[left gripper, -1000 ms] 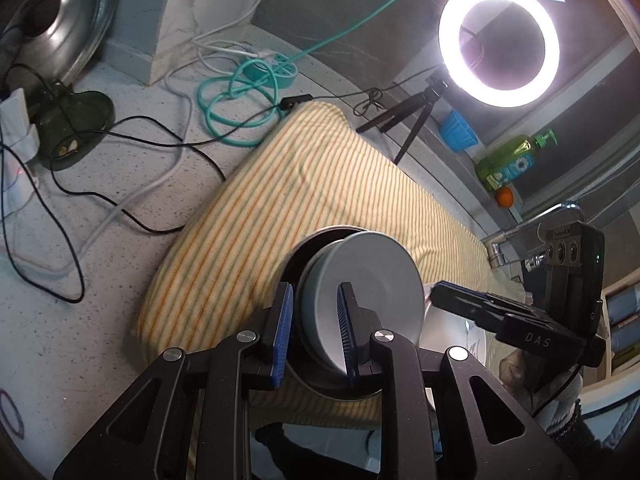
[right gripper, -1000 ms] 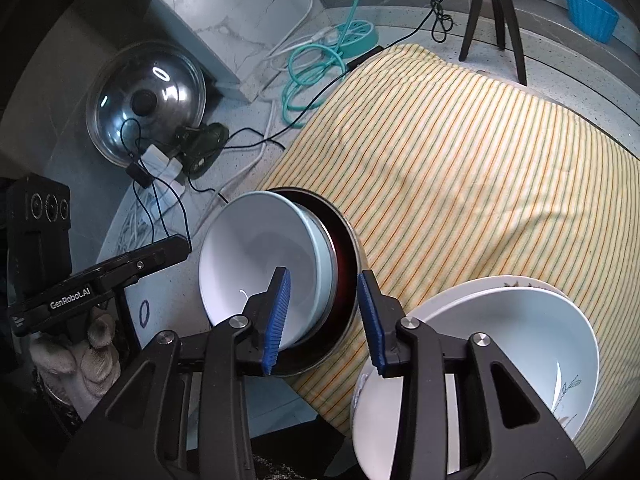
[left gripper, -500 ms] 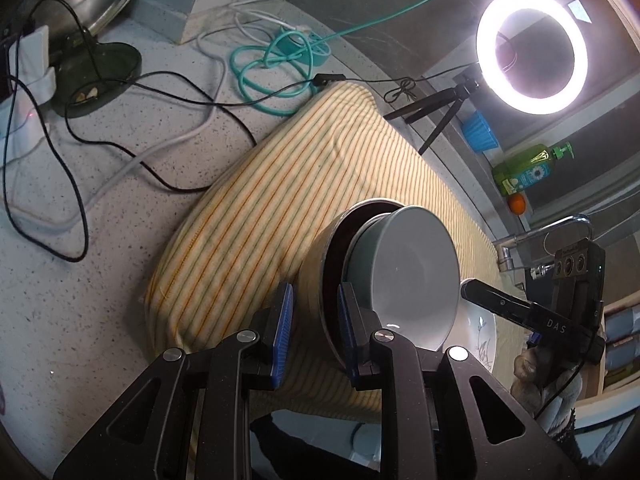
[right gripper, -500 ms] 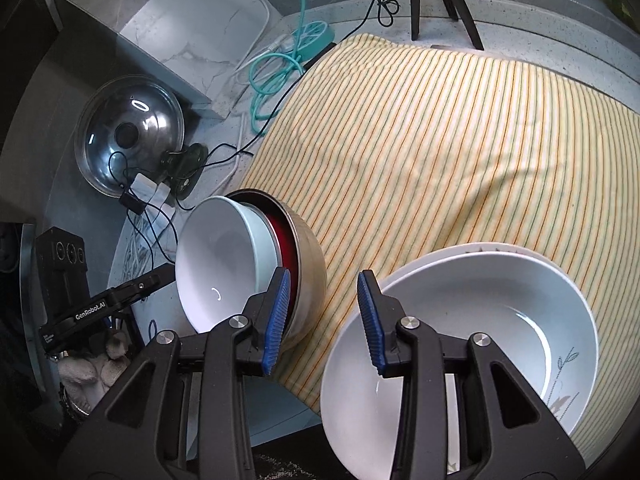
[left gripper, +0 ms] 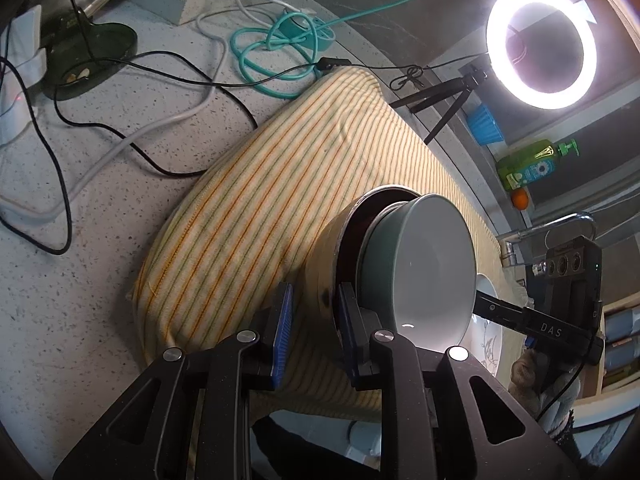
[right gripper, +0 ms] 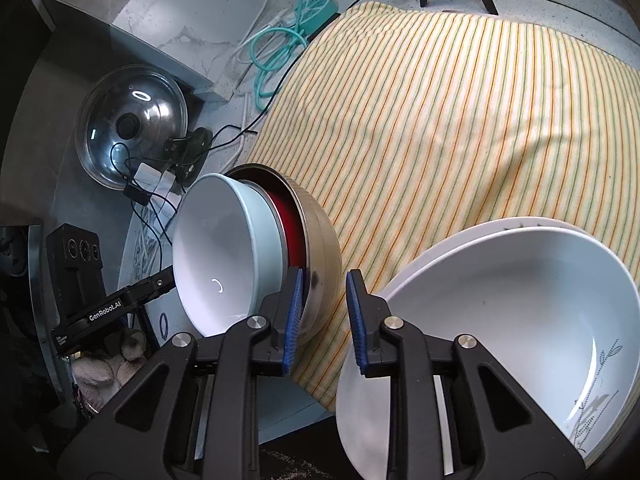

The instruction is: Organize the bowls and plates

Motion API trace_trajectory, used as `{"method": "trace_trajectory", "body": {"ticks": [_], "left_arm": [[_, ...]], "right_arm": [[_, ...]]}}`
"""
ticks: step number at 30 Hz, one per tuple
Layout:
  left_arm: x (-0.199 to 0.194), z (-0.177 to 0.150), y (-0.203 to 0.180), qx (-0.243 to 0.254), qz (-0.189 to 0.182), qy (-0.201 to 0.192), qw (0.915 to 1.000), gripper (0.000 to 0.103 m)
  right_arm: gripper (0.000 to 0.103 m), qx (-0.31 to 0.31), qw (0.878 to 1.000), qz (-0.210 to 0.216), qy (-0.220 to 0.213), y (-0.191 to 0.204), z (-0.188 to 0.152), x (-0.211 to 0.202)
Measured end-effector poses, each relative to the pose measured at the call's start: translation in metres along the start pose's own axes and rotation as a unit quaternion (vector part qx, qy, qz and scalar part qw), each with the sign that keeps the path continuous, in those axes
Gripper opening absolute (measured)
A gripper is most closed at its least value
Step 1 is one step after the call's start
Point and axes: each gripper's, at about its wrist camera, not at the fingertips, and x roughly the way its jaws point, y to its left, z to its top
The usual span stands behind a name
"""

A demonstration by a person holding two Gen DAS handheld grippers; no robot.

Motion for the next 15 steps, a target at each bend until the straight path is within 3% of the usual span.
{"method": "trace_trajectory", "body": {"ticks": [4,15], "left_arm": [[0.003,0.001,-0.002,0.0,-0.006,0.004,1.0,0.018],[0.003,0.003,-0.012,0.02,-0.001,0.003,0.9998,0.011]], "right_arm": [[0.015,-0.005,1.0,0.005,0.008,0.003,0.0,0.005],[0.015,-0.004,1.0,0.0,0.01,0.004,0.002,0.004]]}}
